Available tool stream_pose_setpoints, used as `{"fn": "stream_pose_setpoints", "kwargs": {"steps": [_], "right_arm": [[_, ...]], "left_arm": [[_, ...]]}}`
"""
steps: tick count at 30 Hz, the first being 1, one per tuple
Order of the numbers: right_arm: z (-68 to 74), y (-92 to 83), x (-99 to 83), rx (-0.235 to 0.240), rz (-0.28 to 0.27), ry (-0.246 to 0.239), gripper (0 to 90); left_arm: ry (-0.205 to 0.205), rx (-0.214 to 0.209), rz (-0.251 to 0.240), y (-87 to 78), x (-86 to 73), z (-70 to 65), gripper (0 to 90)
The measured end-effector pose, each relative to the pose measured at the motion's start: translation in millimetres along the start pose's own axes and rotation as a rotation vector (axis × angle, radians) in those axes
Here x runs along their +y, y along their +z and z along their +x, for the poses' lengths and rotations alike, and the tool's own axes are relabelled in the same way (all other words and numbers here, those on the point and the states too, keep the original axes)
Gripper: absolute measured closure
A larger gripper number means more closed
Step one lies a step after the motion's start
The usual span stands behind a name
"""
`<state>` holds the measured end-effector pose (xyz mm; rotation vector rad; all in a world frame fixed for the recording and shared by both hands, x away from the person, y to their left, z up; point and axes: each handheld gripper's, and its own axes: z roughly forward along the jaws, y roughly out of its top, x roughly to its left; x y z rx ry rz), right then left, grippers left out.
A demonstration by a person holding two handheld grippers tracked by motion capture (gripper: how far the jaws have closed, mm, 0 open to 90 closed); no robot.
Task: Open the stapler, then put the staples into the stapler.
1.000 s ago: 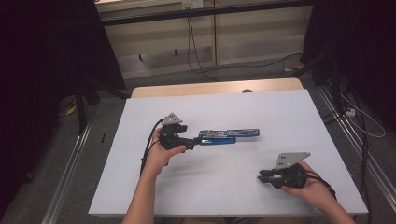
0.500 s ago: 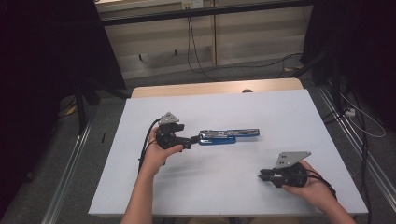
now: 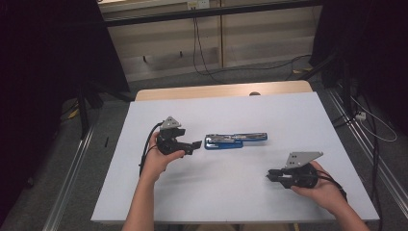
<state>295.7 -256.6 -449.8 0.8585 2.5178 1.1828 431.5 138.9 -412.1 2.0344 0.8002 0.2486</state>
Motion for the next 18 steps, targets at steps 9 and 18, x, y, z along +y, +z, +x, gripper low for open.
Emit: {"fn": "stream_pose_setpoints", "kwargs": {"steps": [9,18], "right_arm": [[-2.4,-1.4,11.1,-0.005,-0.014,-0.006,79.7],[-9.0,-1.2,24.8,-0.003,-0.037,-0.01,79.7]], "left_arm": [[-0.007,-0.004,-0.005,-2.2,-1.0,1.4,12.0],[-0.015,0.005,-0.008,-5.8,-1.3,3.8,11.8]]}}
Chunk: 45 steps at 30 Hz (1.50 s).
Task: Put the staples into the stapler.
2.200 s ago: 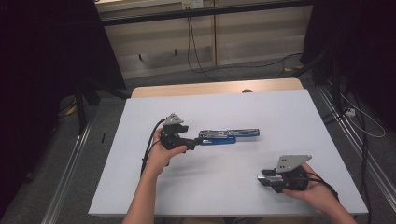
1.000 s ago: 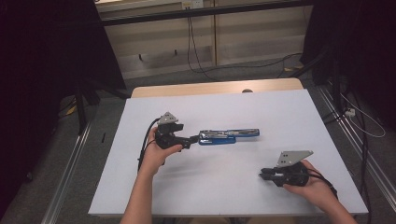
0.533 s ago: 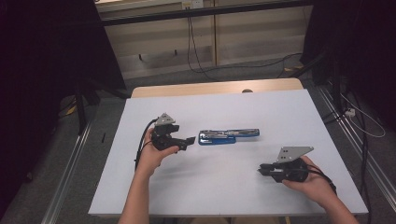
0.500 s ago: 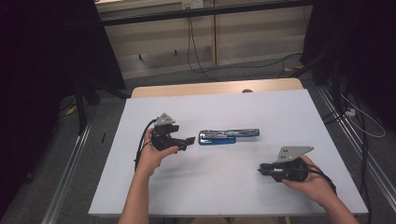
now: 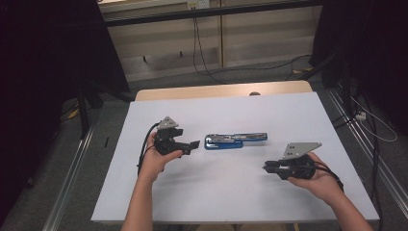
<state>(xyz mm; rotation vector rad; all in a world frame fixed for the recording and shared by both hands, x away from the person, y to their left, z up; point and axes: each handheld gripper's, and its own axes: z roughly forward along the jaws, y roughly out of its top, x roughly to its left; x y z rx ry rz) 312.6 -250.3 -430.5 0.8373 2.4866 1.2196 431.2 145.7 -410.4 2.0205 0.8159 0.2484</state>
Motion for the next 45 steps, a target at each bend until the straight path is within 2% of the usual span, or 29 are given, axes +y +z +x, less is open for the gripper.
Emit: {"fn": "stream_pose_setpoints", "kwargs": {"steps": [8,11,18,23,26,35,45], "right_arm": [[-13.2,8.3,14.5,0.018,-0.018,0.0,79.7],[-17.9,10.0,22.0,0.025,-0.032,0.002,79.7],[-22.5,14.2,42.0,0.036,-0.04,-0.022,79.7],[-28.6,18.0,53.8,0.041,-0.054,-0.017,79.7],[-31.7,20.0,60.6,0.047,-0.06,-0.017,79.7],[-37.8,24.4,77.7,0.053,-0.058,-0.029,79.7],[-44.4,31.8,88.5,0.059,-0.065,-0.035,79.7]], "left_arm": [[-0.012,0.016,-0.005,-5.1,-3.4,3.9,11.8],[-0.014,0.006,-0.008,-7.0,-4.8,3.6,11.5],[-0.026,0.016,-0.02,-14.9,-7.6,6.6,11.1],[-0.031,0.018,-0.024,-17.7,-8.4,6.9,11.0],[-0.04,0.011,-0.03,-18.3,-8.6,7.1,10.8],[-0.033,0.003,-0.034,-15.8,-7.3,7.5,10.1],[-0.035,0.0,-0.039,-15.4,-7.2,8.4,10.1]]}}
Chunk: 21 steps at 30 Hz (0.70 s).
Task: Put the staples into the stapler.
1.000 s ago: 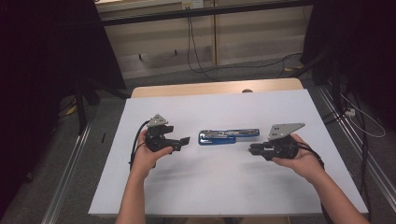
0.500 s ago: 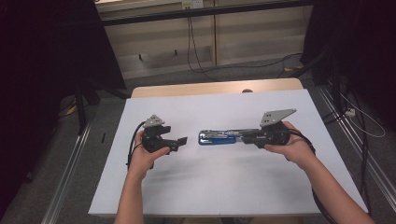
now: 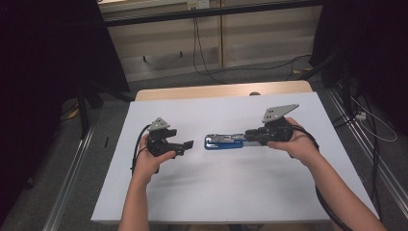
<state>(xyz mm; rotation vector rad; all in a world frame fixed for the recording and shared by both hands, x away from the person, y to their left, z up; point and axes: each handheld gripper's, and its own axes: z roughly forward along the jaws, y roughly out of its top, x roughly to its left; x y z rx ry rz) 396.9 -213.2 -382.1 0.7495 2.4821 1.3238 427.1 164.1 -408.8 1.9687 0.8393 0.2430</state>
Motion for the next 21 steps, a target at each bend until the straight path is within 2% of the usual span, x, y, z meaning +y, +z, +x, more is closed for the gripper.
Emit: {"fn": "stream_pose_setpoints", "kwargs": {"steps": [21], "right_arm": [[-12.0,14.8,15.6,0.016,0.008,-0.032,79.7]], "left_arm": [[-0.002,-0.005,0.0,2.4,-0.1,0.8,10.1]]}}
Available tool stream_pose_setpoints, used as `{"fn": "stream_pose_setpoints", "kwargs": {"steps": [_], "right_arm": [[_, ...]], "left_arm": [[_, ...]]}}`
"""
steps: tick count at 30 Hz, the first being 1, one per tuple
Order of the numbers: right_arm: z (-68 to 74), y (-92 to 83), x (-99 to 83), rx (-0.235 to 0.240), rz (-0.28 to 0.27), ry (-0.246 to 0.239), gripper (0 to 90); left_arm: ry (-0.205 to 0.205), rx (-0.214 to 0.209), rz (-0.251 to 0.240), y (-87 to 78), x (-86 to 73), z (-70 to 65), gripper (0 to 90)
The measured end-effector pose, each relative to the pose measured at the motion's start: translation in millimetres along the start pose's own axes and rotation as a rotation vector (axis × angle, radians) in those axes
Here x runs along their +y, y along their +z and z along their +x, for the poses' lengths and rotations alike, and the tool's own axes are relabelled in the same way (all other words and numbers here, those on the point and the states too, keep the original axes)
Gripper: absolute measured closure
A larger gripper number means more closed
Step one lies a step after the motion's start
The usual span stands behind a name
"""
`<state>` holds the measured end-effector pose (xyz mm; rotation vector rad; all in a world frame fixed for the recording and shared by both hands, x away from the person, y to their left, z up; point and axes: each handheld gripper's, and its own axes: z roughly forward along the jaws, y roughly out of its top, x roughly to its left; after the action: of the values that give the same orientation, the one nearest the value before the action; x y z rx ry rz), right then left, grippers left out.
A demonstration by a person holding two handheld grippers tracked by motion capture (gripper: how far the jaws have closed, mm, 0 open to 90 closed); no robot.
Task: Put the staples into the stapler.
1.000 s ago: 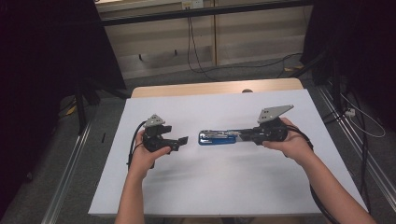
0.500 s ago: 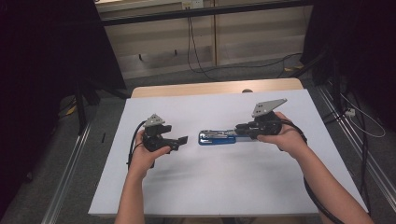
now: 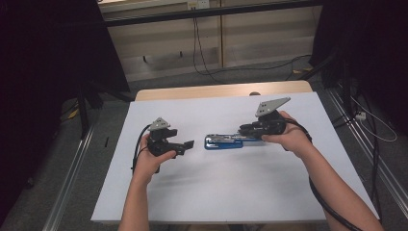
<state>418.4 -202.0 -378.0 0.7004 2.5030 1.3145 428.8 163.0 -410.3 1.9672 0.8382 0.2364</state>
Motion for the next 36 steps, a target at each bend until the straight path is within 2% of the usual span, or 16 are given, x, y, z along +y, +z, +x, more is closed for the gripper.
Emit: {"fn": "stream_pose_setpoints", "kwargs": {"steps": [15,23,32,36], "right_arm": [[-7.2,9.1,9.0,0.018,0.013,-0.026,79.7],[-11.3,17.9,4.6,0.025,0.029,-0.023,79.7],[-13.8,25.8,8.8,0.041,0.031,-0.033,79.7],[-13.9,30.4,10.9,0.035,0.05,-0.039,79.7]], "left_arm": [[-0.003,-0.004,0.001,0.4,0.2,0.0,10.1],[-0.001,-0.005,0.011,2.0,-0.3,-0.5,10.1],[-0.003,-0.005,0.009,2.5,-0.2,0.0,10.2],[-0.005,-0.006,0.009,2.9,-0.3,0.0,10.1]]}}
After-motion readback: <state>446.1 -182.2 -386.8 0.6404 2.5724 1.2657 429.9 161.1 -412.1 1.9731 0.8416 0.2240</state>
